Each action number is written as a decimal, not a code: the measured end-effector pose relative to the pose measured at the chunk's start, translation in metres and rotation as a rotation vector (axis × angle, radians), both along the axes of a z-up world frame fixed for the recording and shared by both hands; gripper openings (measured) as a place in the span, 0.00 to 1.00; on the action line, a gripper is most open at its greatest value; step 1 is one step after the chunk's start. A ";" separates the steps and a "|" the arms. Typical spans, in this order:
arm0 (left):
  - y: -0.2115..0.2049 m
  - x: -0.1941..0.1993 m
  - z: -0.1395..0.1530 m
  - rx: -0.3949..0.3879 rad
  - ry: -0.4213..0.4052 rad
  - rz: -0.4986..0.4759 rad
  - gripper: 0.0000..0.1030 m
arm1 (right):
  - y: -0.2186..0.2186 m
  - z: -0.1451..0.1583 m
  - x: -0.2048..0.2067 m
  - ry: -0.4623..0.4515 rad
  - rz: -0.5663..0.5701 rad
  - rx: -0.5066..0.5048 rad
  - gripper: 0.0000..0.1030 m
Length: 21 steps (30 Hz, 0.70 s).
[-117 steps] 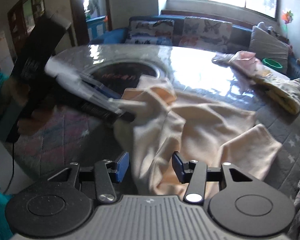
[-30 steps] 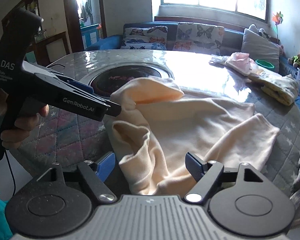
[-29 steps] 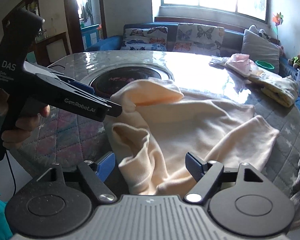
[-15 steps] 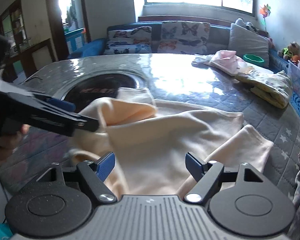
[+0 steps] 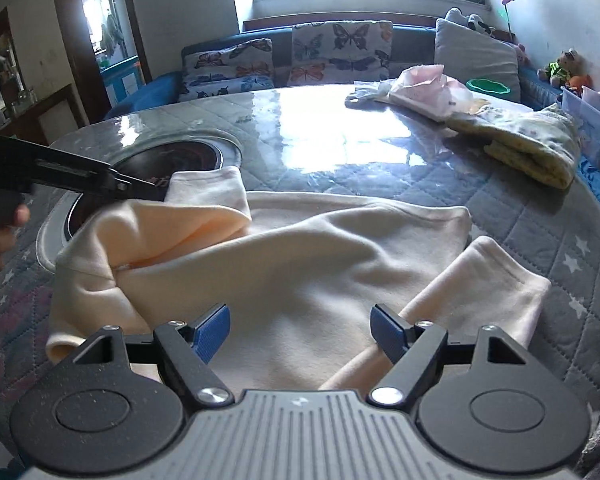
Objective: Fold clothes
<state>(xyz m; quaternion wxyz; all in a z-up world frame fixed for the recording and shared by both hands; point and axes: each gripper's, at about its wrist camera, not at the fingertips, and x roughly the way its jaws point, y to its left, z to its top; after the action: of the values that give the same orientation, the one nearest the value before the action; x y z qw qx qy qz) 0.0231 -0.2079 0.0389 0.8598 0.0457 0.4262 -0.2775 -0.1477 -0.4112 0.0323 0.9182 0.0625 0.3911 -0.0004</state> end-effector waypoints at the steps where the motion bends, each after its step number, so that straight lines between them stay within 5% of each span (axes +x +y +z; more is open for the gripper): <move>1: -0.002 0.003 -0.004 0.006 0.011 -0.001 0.48 | -0.001 -0.002 0.001 0.004 0.001 0.003 0.77; 12: -0.012 0.010 -0.022 -0.007 0.038 0.002 0.49 | 0.003 -0.008 0.010 0.010 0.033 -0.011 0.77; 14: -0.013 0.010 -0.022 -0.013 0.037 0.005 0.44 | 0.004 -0.008 0.012 0.010 0.037 -0.011 0.77; 18: -0.018 0.006 -0.019 -0.012 -0.010 -0.003 0.16 | 0.006 -0.007 0.014 0.012 0.042 -0.019 0.78; 21: -0.014 0.008 -0.018 -0.016 -0.032 0.016 0.12 | 0.007 -0.006 0.015 0.015 0.046 -0.024 0.78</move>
<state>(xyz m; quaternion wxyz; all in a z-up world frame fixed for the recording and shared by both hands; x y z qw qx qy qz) 0.0310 -0.2218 0.0207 0.8691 0.0399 0.4104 -0.2733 -0.1330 -0.4042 0.0259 0.9158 0.0427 0.3992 0.0154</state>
